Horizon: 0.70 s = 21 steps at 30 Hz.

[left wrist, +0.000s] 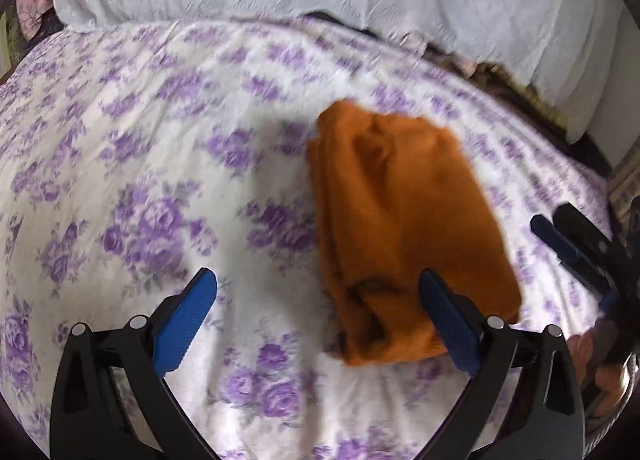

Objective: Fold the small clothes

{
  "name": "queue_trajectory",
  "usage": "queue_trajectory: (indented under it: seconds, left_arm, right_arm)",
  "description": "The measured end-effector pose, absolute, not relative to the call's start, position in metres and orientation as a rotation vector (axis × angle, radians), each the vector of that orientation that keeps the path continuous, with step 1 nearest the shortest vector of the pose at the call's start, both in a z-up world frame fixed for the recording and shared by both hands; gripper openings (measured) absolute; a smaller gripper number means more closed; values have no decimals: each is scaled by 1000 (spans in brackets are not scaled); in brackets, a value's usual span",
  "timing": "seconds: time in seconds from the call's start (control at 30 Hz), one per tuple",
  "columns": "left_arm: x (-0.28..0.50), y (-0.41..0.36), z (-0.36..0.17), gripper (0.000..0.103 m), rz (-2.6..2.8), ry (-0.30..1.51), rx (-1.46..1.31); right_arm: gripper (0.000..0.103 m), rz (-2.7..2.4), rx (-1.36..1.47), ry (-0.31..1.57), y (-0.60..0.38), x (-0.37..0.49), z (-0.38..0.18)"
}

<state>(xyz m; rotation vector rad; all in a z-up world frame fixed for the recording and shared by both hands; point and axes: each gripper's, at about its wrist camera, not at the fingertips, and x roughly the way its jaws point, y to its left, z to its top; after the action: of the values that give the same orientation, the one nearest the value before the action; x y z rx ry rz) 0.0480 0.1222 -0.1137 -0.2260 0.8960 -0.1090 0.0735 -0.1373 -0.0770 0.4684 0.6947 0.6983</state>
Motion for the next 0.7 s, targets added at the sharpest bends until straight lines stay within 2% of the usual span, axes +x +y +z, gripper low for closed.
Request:
queue_trajectory:
  seconds: [0.07,0.17,0.3,0.43,0.57,0.67,0.7]
  left_arm:
    - [51,117,-119,98,-129,915,-211]
    - [69,109,-151,99,-110,1041,-177]
    - [70,124,-131,99,-164,995,-286]
    - [105,134,-120,98,-164,997,-342]
    - [134,130,-149,99,-160,1081,-369]
    - [131,124,-151,99,-168,1052,-335]
    - [130,123,-148,99,-175,1051,-345]
  right_arm:
    - [76,788,507,742,-127,75,-84]
    - [74,773,513,857,-116,87,-119]
    - [73,779,595,813,-132,85,-98]
    - [73,809,655,771,-129,105,-75]
    - [74,838,750,893,-110,145,-105]
    - [61,828,805,872,-120,149,-130]
    - [61,829,813,885,-124,149,-128]
